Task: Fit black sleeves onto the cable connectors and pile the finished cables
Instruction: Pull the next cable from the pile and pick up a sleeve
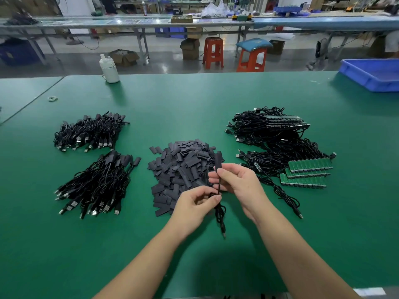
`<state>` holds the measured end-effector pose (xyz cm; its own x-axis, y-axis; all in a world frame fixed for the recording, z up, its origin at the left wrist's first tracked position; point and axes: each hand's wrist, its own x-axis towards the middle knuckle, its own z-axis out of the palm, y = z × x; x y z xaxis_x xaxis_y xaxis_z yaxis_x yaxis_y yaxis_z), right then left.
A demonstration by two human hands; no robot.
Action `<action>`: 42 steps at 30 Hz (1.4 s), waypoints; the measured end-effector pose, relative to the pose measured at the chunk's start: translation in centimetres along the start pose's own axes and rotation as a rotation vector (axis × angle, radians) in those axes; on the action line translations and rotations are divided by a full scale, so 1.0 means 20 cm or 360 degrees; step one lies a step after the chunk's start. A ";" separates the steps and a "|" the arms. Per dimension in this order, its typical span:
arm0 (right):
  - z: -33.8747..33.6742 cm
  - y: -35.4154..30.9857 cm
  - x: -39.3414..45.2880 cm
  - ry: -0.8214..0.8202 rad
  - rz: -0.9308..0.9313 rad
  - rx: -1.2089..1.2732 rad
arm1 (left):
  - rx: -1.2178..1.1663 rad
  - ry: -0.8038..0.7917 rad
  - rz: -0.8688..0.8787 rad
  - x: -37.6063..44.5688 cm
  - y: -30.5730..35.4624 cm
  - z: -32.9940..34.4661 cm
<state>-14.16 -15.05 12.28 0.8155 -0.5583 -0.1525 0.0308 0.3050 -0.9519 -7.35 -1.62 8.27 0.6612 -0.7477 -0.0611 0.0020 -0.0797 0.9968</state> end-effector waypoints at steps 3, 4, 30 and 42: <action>0.00 0.01 0.01 -0.0011 0.0016 -0.0069 | 0.0113 0.0057 0.0030 0.01 0.02 -0.05; 0.00 0.01 0.01 -0.0018 0.0017 -0.0104 | 0.0159 0.0068 0.0036 0.02 0.02 -0.08; -0.03 0.14 0.11 0.0147 -0.0059 -0.0472 | 0.0753 0.0047 -0.0090 0.03 0.06 -0.26; -0.69 0.19 0.14 0.0746 0.0081 -0.2440 | 0.2119 0.0792 -0.0510 0.25 0.11 -1.12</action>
<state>-19.68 -26.10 4.59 0.5477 -0.8364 0.0197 -0.8062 -0.5340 -0.2549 12.70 9.23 11.25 0.9527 -0.3020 0.0325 -0.3035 -0.9421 0.1429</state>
